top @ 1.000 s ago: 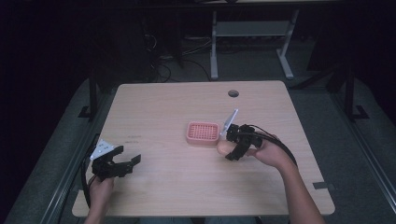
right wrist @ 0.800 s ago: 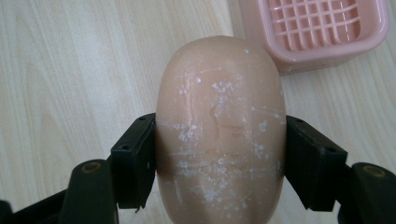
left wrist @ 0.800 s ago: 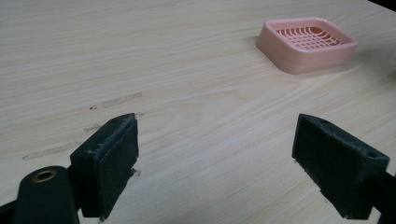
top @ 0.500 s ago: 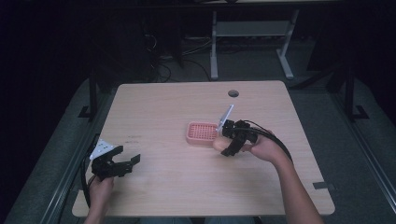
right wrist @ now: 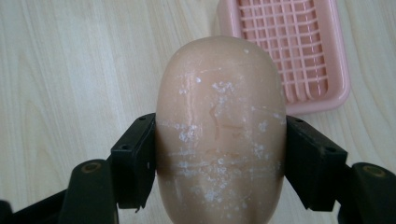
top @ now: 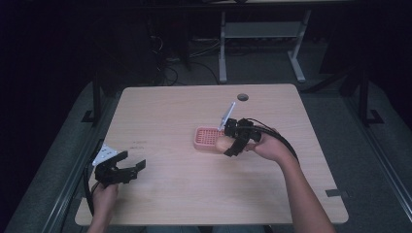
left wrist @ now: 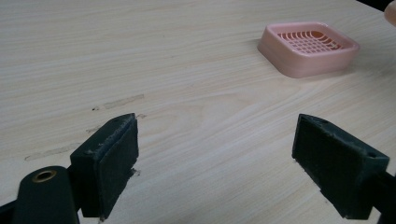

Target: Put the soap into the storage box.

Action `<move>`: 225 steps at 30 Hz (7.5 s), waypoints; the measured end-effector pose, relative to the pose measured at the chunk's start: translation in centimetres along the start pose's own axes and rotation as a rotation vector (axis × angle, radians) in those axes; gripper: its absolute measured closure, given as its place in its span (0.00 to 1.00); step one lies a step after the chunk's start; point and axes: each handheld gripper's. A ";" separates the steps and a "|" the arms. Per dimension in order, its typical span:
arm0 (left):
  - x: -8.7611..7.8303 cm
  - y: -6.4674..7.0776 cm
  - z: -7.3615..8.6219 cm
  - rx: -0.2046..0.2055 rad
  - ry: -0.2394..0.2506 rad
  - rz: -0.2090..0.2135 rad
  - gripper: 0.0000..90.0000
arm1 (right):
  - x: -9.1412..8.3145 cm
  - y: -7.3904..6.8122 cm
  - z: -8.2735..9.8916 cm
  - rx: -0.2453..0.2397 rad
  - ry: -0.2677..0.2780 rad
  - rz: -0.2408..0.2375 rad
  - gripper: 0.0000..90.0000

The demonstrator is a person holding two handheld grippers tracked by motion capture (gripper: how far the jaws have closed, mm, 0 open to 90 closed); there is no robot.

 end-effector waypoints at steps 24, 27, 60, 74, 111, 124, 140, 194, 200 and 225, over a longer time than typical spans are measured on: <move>0.0 0.0 -0.1 0.001 0.003 0.008 0.16 | 1.2 1.5 -2.6 -0.008 -0.010 -0.014 0.35; 0.0 0.0 -0.1 0.002 0.000 0.009 0.16 | 1.6 1.8 -2.7 -0.002 -0.018 -0.016 0.35; 0.0 0.1 0.0 0.008 -0.001 0.013 0.16 | 4.3 4.8 -4.4 0.015 -0.006 -0.039 0.35; -0.1 0.2 0.0 0.004 -0.003 0.018 0.16 | 6.7 5.5 -4.4 0.017 -0.039 -0.038 0.35; -0.2 0.1 -0.1 -0.003 0.004 0.014 0.16 | 7.9 5.7 -4.1 0.028 -0.058 -0.050 0.35; -0.2 0.1 -0.1 -0.001 0.004 0.013 0.16 | 7.8 5.8 -4.2 0.026 -0.062 -0.049 0.35; -0.3 0.1 -0.1 -0.005 0.007 0.011 0.16 | 7.8 5.9 -4.3 0.030 -0.052 -0.054 0.38; -0.3 0.4 -0.1 0.007 0.002 0.014 0.16 | 3.7 5.4 -1.4 0.096 0.015 -0.025 0.31; -0.3 0.4 -0.1 0.007 0.001 0.014 0.16 | 3.4 5.2 -0.8 0.103 0.024 -0.020 0.30; -0.2 0.4 0.0 0.008 0.000 0.016 0.16 | 1.4 4.2 2.1 0.149 0.027 -0.001 0.29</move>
Point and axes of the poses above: each handheld gripper's, and its own axes: x roughly forward along the jaws, z roughly out of its underside, y roughly to its right, and after that the axes turned 14 degrees about y, right-handed
